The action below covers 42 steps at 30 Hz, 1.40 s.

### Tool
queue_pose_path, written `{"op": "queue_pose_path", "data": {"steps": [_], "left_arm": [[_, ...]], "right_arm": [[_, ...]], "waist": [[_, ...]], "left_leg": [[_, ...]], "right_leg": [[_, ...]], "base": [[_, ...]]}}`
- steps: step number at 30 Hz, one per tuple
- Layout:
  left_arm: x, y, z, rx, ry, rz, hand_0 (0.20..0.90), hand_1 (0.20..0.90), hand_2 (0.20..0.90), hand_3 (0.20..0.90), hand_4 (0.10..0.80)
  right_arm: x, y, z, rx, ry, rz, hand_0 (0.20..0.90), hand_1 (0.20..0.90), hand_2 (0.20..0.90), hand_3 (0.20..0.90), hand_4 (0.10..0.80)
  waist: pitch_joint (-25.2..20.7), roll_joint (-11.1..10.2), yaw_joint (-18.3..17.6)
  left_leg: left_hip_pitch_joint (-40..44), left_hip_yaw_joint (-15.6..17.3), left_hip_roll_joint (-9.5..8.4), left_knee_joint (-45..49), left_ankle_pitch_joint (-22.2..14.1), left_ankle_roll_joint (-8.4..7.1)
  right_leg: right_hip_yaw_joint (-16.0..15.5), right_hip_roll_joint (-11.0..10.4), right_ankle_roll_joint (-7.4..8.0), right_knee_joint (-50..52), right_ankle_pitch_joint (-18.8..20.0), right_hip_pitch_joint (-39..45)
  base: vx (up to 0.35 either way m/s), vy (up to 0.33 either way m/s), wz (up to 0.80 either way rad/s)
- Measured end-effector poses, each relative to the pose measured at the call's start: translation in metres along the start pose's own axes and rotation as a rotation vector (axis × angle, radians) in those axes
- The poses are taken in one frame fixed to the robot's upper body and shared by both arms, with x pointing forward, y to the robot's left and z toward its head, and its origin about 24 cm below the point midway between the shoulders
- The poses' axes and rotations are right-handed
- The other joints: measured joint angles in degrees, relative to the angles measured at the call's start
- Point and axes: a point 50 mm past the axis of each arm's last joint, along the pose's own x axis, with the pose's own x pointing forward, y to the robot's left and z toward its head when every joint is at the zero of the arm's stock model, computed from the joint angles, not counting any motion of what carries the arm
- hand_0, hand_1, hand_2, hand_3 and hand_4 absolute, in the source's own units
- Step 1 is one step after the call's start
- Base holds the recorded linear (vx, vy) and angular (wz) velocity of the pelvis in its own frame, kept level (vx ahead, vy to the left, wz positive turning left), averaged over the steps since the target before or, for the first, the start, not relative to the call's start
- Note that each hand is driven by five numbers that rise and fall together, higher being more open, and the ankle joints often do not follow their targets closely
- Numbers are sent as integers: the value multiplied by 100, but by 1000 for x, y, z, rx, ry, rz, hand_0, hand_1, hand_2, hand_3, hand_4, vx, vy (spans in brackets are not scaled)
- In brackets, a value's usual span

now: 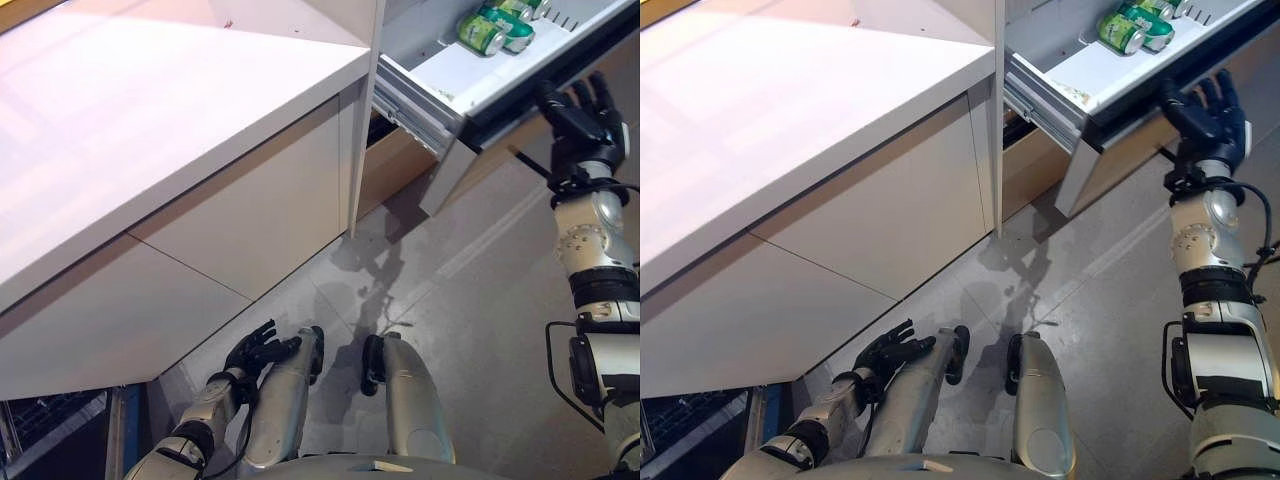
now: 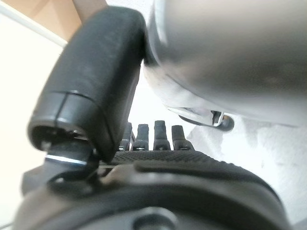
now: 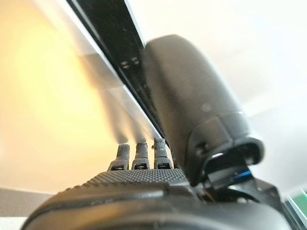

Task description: Put drinks into fridge and close the fridge

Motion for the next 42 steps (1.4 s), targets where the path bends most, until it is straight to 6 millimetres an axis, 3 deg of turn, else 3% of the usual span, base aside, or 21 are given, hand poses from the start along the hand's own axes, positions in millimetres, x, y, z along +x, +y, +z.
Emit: {"op": "queue_pose_path", "data": {"steps": [1,2,4,5,9,14,17,26,31,35,37,39,42], "left_arm": [[0,-1,0,-2,1,-4,900,900,900,900,800],[0,-2,-1,-3,3,-11,900,900,900,900,800],[-1,-1,-4,-3,13,-6,900,900,900,900,800],[-2,2,-6,-3,23,-1,900,900,900,900,800],[-1,0,-7,-3,23,-16,900,900,900,900,800],[-2,-1,-8,7,31,-19,900,900,900,900,800],[-1,-2,-7,15,32,-24,900,900,900,900,800],[0,3,0,68,27,-20,900,900,900,900,800],[-3,13,2,104,31,9,900,900,900,900,800],[-5,20,-1,109,51,30,900,900,900,900,800],[-11,29,-13,101,88,55,900,900,900,900,800],[-17,37,-24,66,117,88,900,900,900,900,800],[-30,49,-49,26,184,153,900,900,900,900,800]], "right_arm": [[1,2,2,0,-5,3,900,900,900,900,800],[4,5,5,-6,-8,4,900,900,900,900,800],[5,8,1,-40,23,16,900,900,900,900,800],[6,12,0,-55,36,28,900,900,900,900,800],[9,23,2,-66,41,61,900,900,900,900,800],[6,35,-12,-138,108,143,900,900,900,900,800],[5,42,-21,-130,135,176,900,900,900,900,800],[5,35,-20,-218,111,57,900,900,900,900,800],[5,34,-10,-263,12,-61,900,900,900,900,800],[-8,43,0,-268,-92,4,900,900,900,900,800],[-22,42,-8,-289,-88,74,900,900,900,900,800],[-41,18,-29,-291,-18,100,900,900,900,900,800],[-80,-22,-81,-290,173,43,900,900,900,900,800]], "waist": [[-4,19,-4],[-12,32,15],[-27,65,134],[-24,59,187],[-26,67,369],[-23,73,549],[-20,68,628],[21,-4,523],[101,-144,454],[85,-230,229],[14,-339,101],[-238,-504,-23],[-857,-665,-210]], "left_leg": [[-13,-38,-42,-73,7,-3],[17,-24,-69,-19,-56,87],[256,120,-68,90,-114,128],[333,60,-73,-4,-162,65],[414,-89,-112,-311,-2,23],[689,-277,-105,-602,34,5],[771,-288,-99,-698,54,7],[873,-261,-19,-1088,214,105],[1229,-127,121,-1745,490,172],[1729,84,200,-2415,654,239],[2031,191,238,-2793,744,267],[2366,270,262,-3281,879,299],[2778,415,315,-3812,1004,366]], "right_leg": [[-75,-30,-2,-49,3,-4],[-311,-204,-37,-202,41,51],[-522,-220,-118,-294,73,196],[-624,-214,-155,-308,51,249],[-742,-237,-149,-461,73,328],[-890,-226,-194,-728,97,655],[-874,-213,-184,-822,106,767],[-744,-72,-88,-1350,394,857],[-613,89,-10,-2064,788,1180],[-387,183,102,-2737,1087,1582],[-267,230,158,-3090,1205,1853],[-99,277,211,-3460,1294,2094],[104,366,271,-4010,1393,2457]], "base": [[29,43,53],[26,35,43],[42,49,38],[44,49,32],[66,59,25],[40,40,16],[10,21,8],[-50,-12,-4],[-44,-29,-17],[13,-24,-28],[65,-35,-33],[97,-56,-21],[73,-73,-22]]}}
